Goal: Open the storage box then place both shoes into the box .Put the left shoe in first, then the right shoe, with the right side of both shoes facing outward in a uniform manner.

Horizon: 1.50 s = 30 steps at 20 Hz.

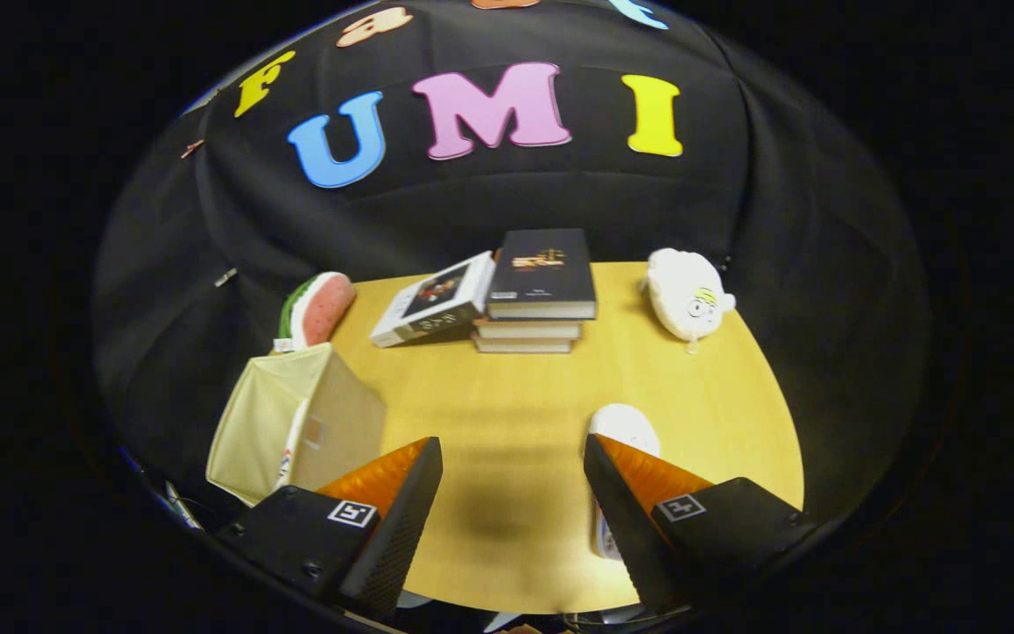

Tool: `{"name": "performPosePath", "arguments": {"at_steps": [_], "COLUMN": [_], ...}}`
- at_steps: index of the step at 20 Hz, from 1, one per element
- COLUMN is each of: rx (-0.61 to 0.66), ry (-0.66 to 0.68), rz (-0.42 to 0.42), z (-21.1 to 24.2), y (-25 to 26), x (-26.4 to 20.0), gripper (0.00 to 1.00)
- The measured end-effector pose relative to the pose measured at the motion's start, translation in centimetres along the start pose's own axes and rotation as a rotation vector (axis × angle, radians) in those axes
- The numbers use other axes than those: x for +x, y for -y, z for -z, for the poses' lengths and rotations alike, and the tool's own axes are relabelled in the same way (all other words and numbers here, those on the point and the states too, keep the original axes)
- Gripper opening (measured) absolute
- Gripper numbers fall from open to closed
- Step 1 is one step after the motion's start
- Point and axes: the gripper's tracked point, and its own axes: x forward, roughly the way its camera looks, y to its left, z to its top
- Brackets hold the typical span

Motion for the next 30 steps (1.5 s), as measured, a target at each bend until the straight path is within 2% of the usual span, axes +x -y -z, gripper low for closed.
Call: {"name": "performPosePath", "arguments": {"at_steps": [4,7,11,13,17,19,20,21,22,23,24,27,30], "rx": [0.031,0.069,0.136,0.107,0.103,0.131,0.136,0.137,0.138,0.128,0.111,0.079,0.104], "ry": [-0.095,-0.187,-0.292,-0.317,-0.367,-0.398,-0.395,-0.395,-0.401,-0.409,-0.427,-0.427,-0.411], "rz": [0.069,0.048,-0.013,-0.016,-0.073,-0.094,-0.101,-0.117,-0.131,-0.140,-0.136,-0.103,-0.119], "z": [2.9,5.8,9.2,10.1,11.2,11.5,11.3,11.3,11.5,11.8,12.2,12.1,12.2], "y": [9.6,13.1,13.7,14.1,12.8,12.1,12.0,11.6,11.2,11.0,11.0,11.0,10.9], "x": [1.5,4.0,9.0,10.5,11.0,10.9,11.0,11.1,11.2,11.5,11.5,11.7,11.6], "gripper": [0.99,0.99,0.99,0.99,0.97,0.93,0.83,0.77,0.64,0.55,0.48,0.49,0.47]}}
